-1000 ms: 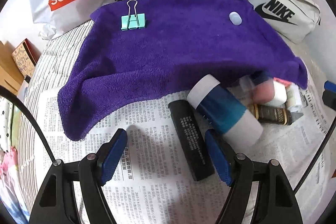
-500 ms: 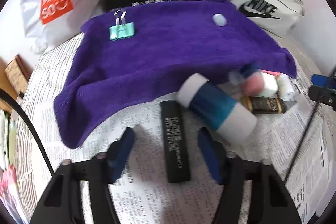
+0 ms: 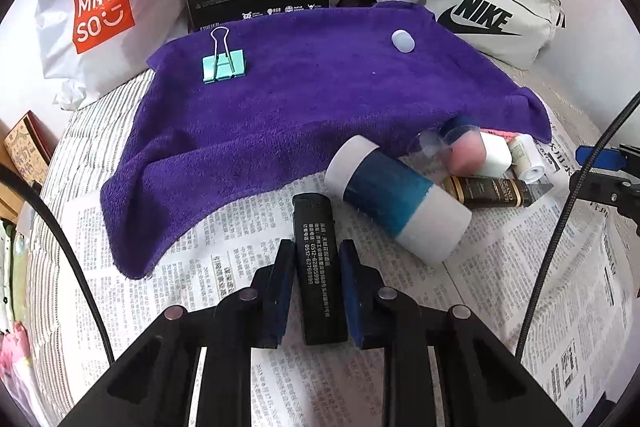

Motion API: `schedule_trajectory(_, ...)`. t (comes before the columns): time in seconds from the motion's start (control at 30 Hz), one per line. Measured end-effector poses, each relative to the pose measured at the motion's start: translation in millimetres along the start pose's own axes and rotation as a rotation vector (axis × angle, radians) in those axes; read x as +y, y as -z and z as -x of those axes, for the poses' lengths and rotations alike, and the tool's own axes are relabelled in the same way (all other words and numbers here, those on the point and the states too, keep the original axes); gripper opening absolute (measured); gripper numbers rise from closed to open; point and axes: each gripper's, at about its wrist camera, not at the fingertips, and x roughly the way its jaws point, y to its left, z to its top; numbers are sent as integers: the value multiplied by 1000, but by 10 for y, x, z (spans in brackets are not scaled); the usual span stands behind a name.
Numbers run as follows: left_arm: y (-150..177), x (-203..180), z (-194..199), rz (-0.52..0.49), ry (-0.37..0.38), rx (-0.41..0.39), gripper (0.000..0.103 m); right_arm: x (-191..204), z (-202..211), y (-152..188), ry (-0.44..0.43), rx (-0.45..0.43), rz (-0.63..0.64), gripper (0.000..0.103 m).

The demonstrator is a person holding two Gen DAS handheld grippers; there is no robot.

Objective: Organize rigid objects
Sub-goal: 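Grasp the white tape roll with the right tool while the left tool holds the marker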

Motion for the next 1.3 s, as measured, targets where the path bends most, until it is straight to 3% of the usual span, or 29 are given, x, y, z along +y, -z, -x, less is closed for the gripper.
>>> schedule_trajectory(0.2, 12, 14, 13, 2, -4, 6, 22, 28, -194, -88, -8, 13, -26, 73)
schedule_trajectory(0.33, 10, 21, 12, 9, 0, 5, 22, 24, -314, -154, 22, 7, -44, 59)
schedule_trajectory(0.43, 9, 24, 11, 8, 3, 4, 22, -8, -371, -173, 9, 16, -71, 55)
schedule_trajectory(0.83, 10, 23, 15, 10, 1, 4, 22, -77, -385, -162, 58, 32, -62, 52)
schedule_trajectory(0.97, 10, 19, 15, 10, -1, 2, 22, -47, -441, -182, 66, 24, -70, 33)
schedule_trajectory(1.3, 35, 12, 12, 16, -5, -6, 23, -72, -422, -135, 105, 25, -34, 31)
